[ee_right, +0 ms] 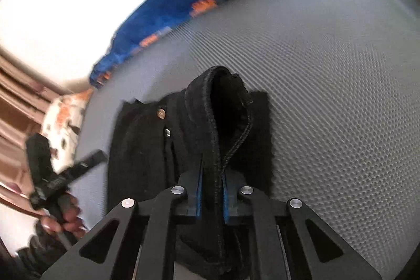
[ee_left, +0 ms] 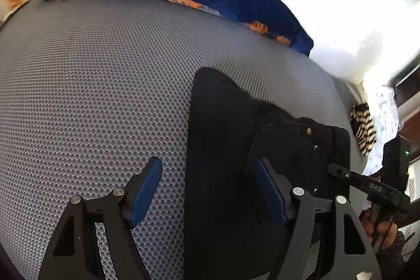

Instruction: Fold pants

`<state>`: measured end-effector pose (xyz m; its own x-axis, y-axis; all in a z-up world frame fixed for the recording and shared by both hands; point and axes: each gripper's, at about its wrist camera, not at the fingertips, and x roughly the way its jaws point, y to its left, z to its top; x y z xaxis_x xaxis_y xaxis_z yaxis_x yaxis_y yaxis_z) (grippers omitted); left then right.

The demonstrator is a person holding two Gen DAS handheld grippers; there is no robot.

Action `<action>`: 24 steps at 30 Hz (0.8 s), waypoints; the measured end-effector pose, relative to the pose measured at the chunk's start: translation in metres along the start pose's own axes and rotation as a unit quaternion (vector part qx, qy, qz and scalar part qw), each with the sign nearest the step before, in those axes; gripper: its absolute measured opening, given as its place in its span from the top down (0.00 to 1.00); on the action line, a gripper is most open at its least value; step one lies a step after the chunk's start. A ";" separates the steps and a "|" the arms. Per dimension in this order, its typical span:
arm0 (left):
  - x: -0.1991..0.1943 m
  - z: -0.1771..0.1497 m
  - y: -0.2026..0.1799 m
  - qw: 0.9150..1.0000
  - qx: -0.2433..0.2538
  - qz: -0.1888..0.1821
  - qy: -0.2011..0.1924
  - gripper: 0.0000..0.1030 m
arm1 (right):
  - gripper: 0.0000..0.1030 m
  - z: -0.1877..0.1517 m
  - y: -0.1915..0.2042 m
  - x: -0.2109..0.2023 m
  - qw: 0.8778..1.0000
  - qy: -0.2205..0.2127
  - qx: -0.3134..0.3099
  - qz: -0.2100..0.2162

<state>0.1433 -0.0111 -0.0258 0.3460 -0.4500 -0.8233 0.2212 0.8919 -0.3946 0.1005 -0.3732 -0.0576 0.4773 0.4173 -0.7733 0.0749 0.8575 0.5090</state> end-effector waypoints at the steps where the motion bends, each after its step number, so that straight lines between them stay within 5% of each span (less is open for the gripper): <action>1: 0.006 0.000 -0.004 1.000 0.009 0.004 0.006 0.33 | 0.86 -0.002 -0.006 0.006 1.000 0.003 0.010 -0.008; 11: 0.048 -0.001 -0.022 0.999 0.022 0.008 0.033 0.33 | 0.59 -0.005 -0.006 0.008 0.998 0.012 -0.026 -0.054; 24: 0.053 -0.018 -0.025 0.999 0.026 -0.006 0.039 0.34 | 0.45 -0.016 -0.015 -0.004 0.998 0.018 -0.019 -0.066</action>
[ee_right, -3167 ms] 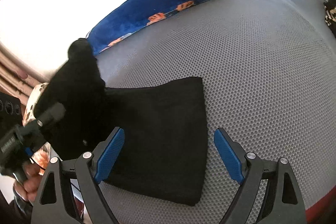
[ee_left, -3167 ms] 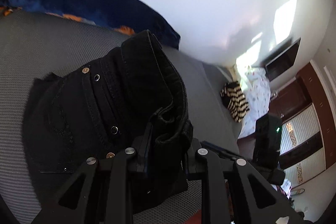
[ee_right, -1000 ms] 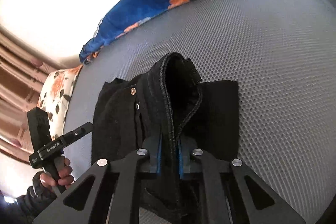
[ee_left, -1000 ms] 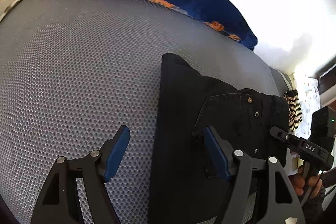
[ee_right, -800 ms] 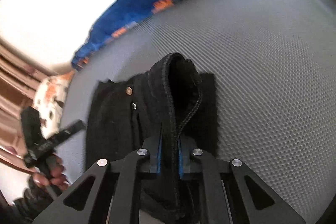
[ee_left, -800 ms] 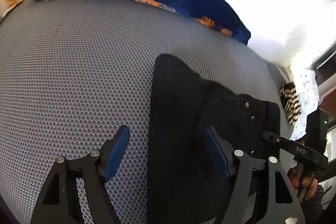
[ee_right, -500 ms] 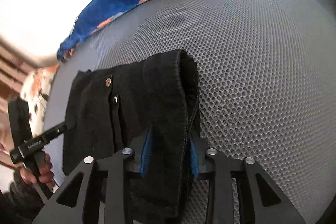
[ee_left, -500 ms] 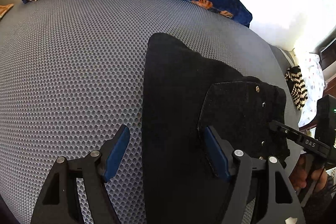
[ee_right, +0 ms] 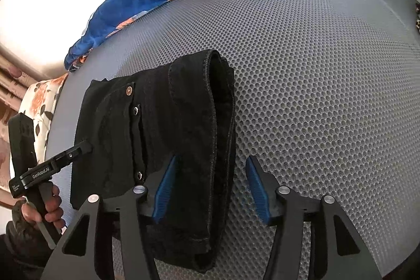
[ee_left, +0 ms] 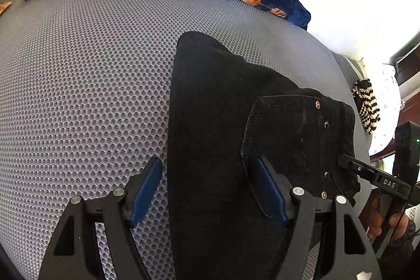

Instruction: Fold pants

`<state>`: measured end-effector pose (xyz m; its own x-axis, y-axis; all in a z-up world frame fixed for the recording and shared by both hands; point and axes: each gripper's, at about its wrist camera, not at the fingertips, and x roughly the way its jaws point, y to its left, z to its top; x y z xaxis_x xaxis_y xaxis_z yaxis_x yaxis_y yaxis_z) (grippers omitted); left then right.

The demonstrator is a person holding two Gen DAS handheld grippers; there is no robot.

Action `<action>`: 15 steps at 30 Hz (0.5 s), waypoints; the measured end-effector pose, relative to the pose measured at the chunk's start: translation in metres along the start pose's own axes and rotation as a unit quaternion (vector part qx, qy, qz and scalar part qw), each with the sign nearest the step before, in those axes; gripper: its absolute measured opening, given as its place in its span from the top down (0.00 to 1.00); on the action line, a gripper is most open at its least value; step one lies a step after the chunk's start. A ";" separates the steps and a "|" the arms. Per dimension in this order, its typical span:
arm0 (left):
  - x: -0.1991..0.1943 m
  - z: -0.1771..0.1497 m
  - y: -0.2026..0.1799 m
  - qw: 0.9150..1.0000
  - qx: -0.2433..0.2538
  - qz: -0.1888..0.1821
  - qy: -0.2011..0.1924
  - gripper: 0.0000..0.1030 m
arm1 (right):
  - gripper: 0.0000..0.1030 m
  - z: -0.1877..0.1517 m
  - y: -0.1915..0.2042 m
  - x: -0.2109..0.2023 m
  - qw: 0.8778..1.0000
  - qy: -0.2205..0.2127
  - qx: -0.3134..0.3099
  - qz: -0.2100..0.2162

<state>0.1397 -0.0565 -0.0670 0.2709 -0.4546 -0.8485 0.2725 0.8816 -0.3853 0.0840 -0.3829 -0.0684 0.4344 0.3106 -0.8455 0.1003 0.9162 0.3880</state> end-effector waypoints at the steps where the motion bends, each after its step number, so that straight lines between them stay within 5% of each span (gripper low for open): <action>1: 0.000 0.001 0.001 1.000 -0.001 -0.002 0.001 0.35 | 0.43 0.000 0.000 0.000 1.000 0.001 0.000 -0.003; 15: 0.003 0.009 0.011 0.999 -0.016 -0.032 0.005 0.44 | 0.40 0.012 -0.010 0.017 0.997 0.007 0.023 0.069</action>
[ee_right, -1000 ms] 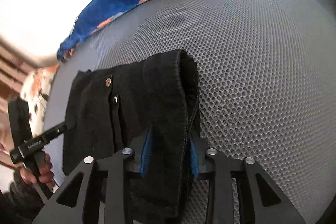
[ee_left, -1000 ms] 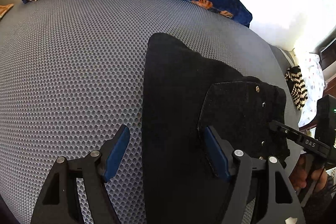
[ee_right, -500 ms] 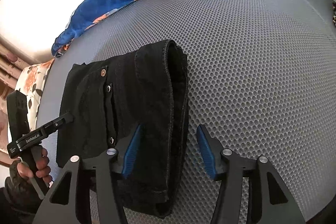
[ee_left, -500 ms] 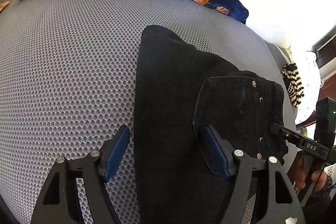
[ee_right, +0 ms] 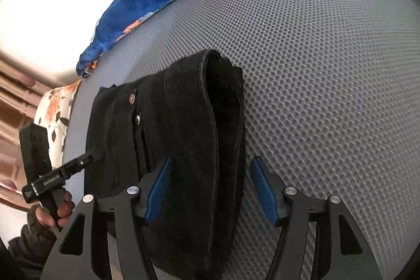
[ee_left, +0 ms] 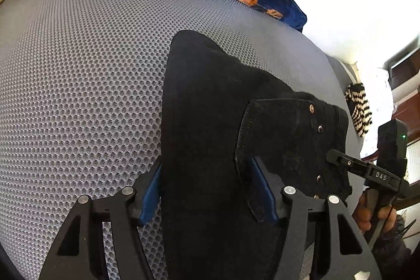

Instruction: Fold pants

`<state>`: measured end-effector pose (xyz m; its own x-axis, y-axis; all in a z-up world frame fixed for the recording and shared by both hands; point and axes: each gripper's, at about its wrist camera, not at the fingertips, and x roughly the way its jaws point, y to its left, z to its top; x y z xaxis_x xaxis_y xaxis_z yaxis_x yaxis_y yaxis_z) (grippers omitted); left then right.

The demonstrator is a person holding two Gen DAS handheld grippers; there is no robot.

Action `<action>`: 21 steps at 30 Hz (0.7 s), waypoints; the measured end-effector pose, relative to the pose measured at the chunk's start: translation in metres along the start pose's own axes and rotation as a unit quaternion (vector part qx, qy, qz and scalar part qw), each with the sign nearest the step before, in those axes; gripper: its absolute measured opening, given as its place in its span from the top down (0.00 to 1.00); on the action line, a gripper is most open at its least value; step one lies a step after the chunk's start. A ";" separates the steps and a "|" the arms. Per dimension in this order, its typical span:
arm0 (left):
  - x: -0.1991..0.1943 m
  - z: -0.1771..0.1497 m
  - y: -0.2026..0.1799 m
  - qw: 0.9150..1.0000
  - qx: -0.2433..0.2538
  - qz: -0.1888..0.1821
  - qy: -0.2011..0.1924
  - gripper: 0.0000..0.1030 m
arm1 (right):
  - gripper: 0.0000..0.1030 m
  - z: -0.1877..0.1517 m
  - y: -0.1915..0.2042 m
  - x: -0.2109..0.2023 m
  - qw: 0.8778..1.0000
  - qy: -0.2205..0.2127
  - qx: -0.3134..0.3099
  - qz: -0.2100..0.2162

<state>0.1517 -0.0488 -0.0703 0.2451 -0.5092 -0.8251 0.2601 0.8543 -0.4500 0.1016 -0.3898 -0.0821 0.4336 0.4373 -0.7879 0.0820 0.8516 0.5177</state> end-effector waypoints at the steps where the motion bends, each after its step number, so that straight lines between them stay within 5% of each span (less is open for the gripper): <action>1: 0.000 0.000 0.001 1.000 -0.003 -0.001 -0.002 0.44 | 0.40 0.002 0.001 0.002 1.000 -0.001 0.003 0.006; 6: -0.005 -0.004 -0.011 0.999 0.021 0.009 -0.025 0.66 | 0.64 0.010 0.007 0.006 1.000 0.005 0.003 0.031; 11: -0.022 -0.008 -0.011 0.999 0.020 -0.009 -0.047 0.84 | 0.70 0.013 0.027 0.006 0.999 0.000 -0.030 0.016; 21: -0.065 -0.016 0.036 0.996 -0.014 0.015 -0.082 0.85 | 0.73 0.030 0.082 0.032 0.996 0.012 -0.076 0.040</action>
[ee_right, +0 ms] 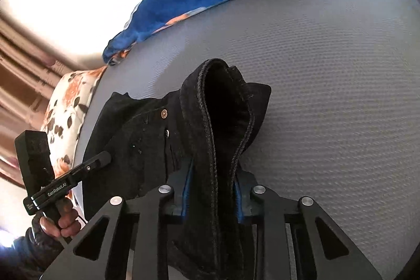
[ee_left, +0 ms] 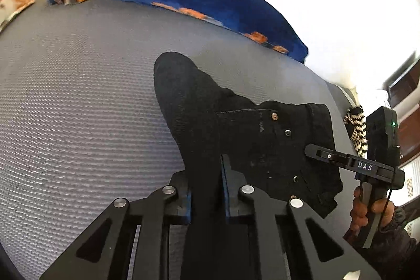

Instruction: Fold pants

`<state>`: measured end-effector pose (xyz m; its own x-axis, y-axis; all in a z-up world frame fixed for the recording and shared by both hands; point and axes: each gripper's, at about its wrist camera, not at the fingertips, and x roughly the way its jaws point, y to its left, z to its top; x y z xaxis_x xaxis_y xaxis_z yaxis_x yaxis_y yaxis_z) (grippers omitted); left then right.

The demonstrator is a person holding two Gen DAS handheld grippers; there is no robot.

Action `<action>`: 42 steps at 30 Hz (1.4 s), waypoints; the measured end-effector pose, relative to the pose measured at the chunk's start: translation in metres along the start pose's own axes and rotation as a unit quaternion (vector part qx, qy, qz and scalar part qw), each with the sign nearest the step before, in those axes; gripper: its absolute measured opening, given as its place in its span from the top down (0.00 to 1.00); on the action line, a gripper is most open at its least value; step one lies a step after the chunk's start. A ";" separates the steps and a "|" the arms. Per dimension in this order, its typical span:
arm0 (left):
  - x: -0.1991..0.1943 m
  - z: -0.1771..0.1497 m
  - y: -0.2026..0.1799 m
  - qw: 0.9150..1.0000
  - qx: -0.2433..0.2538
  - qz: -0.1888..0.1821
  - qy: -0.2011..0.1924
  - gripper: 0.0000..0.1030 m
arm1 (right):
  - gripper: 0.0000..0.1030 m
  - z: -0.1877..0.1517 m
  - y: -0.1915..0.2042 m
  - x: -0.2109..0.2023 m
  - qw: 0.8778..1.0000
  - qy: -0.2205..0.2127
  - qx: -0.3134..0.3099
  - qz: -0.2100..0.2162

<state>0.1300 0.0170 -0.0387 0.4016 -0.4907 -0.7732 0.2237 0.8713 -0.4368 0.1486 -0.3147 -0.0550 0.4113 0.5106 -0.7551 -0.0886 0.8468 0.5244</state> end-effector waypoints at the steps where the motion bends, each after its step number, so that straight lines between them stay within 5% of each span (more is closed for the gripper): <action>1: 0.002 -0.001 0.008 1.000 -0.008 0.005 0.008 0.82 | 0.69 0.000 0.002 0.003 1.000 0.001 -0.003 -0.005; 3: 0.008 -0.005 0.014 1.000 -0.020 0.009 0.022 0.73 | 0.52 -0.002 0.009 0.009 0.999 0.004 -0.016 -0.051; 7: 0.001 -0.012 0.013 0.999 -0.011 0.024 0.019 0.64 | 0.50 -0.013 0.012 0.000 0.996 0.014 -0.038 -0.076; 17: -0.055 -0.044 -0.011 0.997 0.073 0.018 -0.020 0.56 | 0.50 -0.046 -0.002 -0.044 0.999 0.028 0.005 -0.017; 21: -0.047 -0.059 -0.026 0.995 0.098 0.022 -0.002 0.55 | 0.64 -0.051 -0.003 -0.032 0.999 0.031 0.018 -0.015; 24: -0.035 -0.065 -0.028 0.996 0.087 0.015 0.022 0.55 | 0.85 -0.053 0.007 -0.043 1.000 0.012 0.000 -0.028; 31: -0.019 -0.082 -0.023 0.993 0.100 0.037 0.054 0.55 | 0.88 -0.068 0.028 -0.067 0.998 -0.008 -0.028 -0.057; 39: -0.017 -0.081 -0.028 0.991 0.107 0.046 0.066 0.53 | 0.87 -0.082 -0.001 -0.045 0.998 0.021 0.014 -0.065; 40: -0.017 -0.079 -0.030 0.991 0.107 0.043 0.069 0.53 | 0.84 -0.079 -0.001 -0.045 0.997 0.026 0.013 -0.066; 42: -0.023 -0.072 -0.030 0.992 0.100 0.029 0.065 0.52 | 0.54 -0.074 -0.003 -0.048 0.995 0.033 0.016 -0.088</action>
<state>0.0502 0.0019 -0.0407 0.3033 -0.4247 -0.8530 0.3812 0.8745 -0.2998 0.0620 -0.3304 -0.0498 0.3570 0.3638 -0.8604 0.0095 0.9196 0.3928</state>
